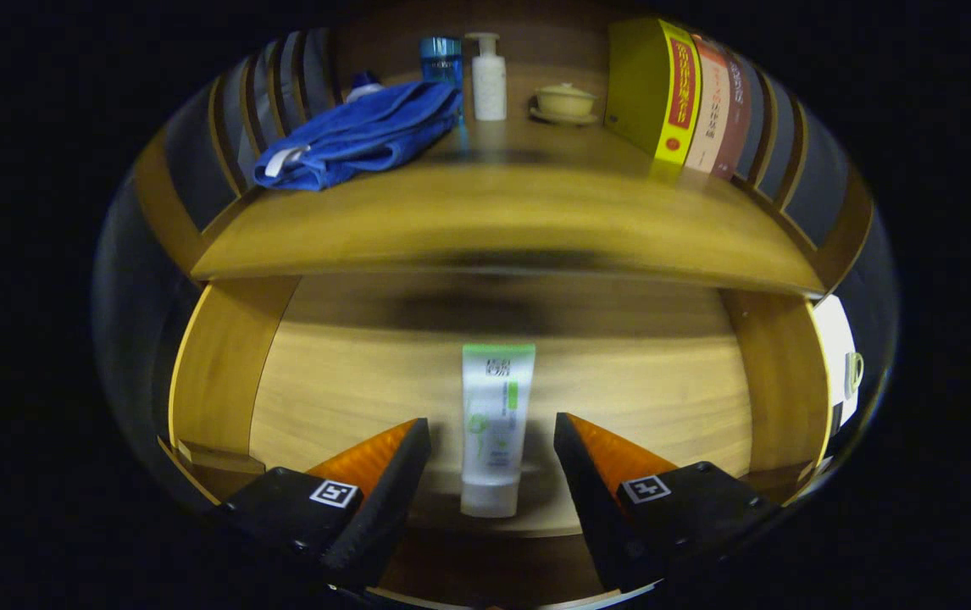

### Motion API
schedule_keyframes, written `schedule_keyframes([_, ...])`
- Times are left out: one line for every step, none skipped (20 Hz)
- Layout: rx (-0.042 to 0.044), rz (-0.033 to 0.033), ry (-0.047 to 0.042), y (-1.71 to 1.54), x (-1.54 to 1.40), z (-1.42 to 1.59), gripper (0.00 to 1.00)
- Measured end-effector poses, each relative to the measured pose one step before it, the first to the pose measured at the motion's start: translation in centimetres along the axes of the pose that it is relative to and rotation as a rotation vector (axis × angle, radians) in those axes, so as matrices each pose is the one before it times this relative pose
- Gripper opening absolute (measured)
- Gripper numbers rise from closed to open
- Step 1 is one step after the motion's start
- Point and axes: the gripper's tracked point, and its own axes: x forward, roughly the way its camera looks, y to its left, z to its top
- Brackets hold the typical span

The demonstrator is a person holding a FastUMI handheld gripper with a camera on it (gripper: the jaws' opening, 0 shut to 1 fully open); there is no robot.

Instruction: Pull open the drawer, take out the items inside it, and place them on the countertop above the cabinet.

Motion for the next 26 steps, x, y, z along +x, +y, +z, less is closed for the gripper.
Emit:
schedule_keyframes([0.00955, 0.00574, 0.01979, 0.000, 0.301, -0.147, 0.97])
schedule_keyframes([0.00921, -0.00361, 0.02825, -0.227, 0.143, -0.333, 0.97])
schedule_keyframes([0.00610, 0.00321, 0.02902, -0.025, 0.308, -0.362, 0.97])
schedule_keyframes([0.00397, 0.00427, 0.02667, -0.081, 0.147, -0.313, 0.97])
schedule_keyframes([0.00348, 0.00050, 0.02124, 0.090, 0.312, -0.201, 0.97])
schedule_keyframes([0.00007, -0.00113, 0.01141, 0.001, 0.211, -0.047, 0.96])
schedule_keyframes([0.00016, -0.00126, 0.01555, -0.012, 0.075, -0.044, 0.95])
schedule_keyframes([-0.00274, 0.00038, 0.01704, 0.077, 0.121, -0.076, 0.95])
schedule_keyframes([-0.00067, -0.00441, 0.01146, 0.001, 0.249, 0.020, 0.94])
schedule_keyframes([-0.00519, -0.00649, 0.00641, 0.164, 0.290, 0.130, 0.94])
schedule_keyframes([-0.00483, -0.00228, 0.00896, 0.263, 0.295, 0.185, 0.94])
schedule_keyframes([-0.00492, -0.00324, 0.00746, 0.171, 0.263, 0.041, 0.94])
schedule_keyframes([0.00302, -0.00128, 0.00499, 0.086, 0.176, 0.148, 0.94])
schedule_keyframes([0.00524, 0.00185, 0.01040, 0.197, 0.214, 0.042, 0.93])
schedule_keyframes([-0.00073, -0.00362, 0.00423, 0.067, 0.111, 0.059, 0.86])
schedule_keyframes([-0.01124, -0.00975, -0.01441, -0.035, -0.022, 0.531, 0.79])
schedule_keyframes([-0.00918, 0.00066, -0.00165, 0.094, -0.160, 0.232, 0.72])
schedule_keyframes([0.00373, 0.00579, -0.00049, 0.269, -0.358, 0.353, 0.65])
schedule_keyframes([0.00015, 0.00398, -0.01112, 0.219, -0.261, 0.485, 0.58])
schedule_keyframes([-0.00281, 0.00452, -0.01054, 0.221, -0.394, 0.489, 0.56])
schedule_keyframes([-0.00328, 0.00158, -0.01732, 0.222, -0.539, 0.634, 0.54])
schedule_keyframes([-0.00750, 0.00490, -0.01448, 0.283, -0.621, 0.643, 0.53])
schedule_keyframes([-0.00717, 0.00181, -0.01693, 0.258, -0.695, 0.760, 0.53])
schedule_keyframes([-0.00806, 0.00372, -0.01626, 0.227, -0.796, 0.809, 0.53])
schedule_keyframes([0.00538, 0.00588, -0.01487, 0.327, -0.762, 0.811, 0.53])
schedule_keyframes([0.00156, 0.01118, -0.01335, -1.410, -1.690, -2.053, 0.53])
